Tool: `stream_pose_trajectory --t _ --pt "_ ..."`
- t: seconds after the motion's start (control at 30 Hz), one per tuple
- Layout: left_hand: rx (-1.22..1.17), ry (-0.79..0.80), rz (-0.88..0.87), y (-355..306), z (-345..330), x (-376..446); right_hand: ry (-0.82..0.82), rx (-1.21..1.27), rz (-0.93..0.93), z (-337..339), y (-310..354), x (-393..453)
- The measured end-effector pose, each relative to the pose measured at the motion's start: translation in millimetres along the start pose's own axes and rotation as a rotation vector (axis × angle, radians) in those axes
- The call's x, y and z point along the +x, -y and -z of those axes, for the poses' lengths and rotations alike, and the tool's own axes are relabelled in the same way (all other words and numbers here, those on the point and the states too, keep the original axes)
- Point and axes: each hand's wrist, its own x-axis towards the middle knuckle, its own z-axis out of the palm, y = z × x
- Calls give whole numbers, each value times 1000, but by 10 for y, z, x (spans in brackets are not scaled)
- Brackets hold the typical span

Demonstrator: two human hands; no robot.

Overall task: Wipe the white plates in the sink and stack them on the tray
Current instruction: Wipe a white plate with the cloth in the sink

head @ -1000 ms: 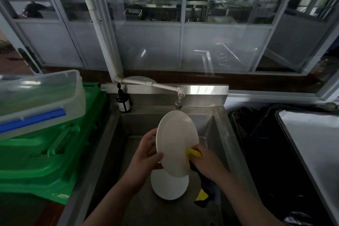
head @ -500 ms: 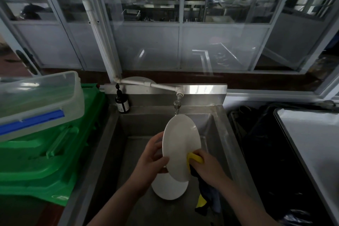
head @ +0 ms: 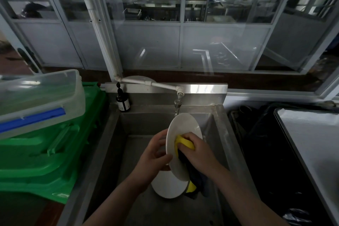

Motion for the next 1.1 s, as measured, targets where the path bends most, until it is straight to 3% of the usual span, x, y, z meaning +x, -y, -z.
stream_pose_trajectory --t 0.47,1.1 --pt "16 88 78 34 88 -28 114 67 235 -40 216 -67" --pt "-74 -103 5 40 200 -32 210 -132 5 -39 -172 -46"
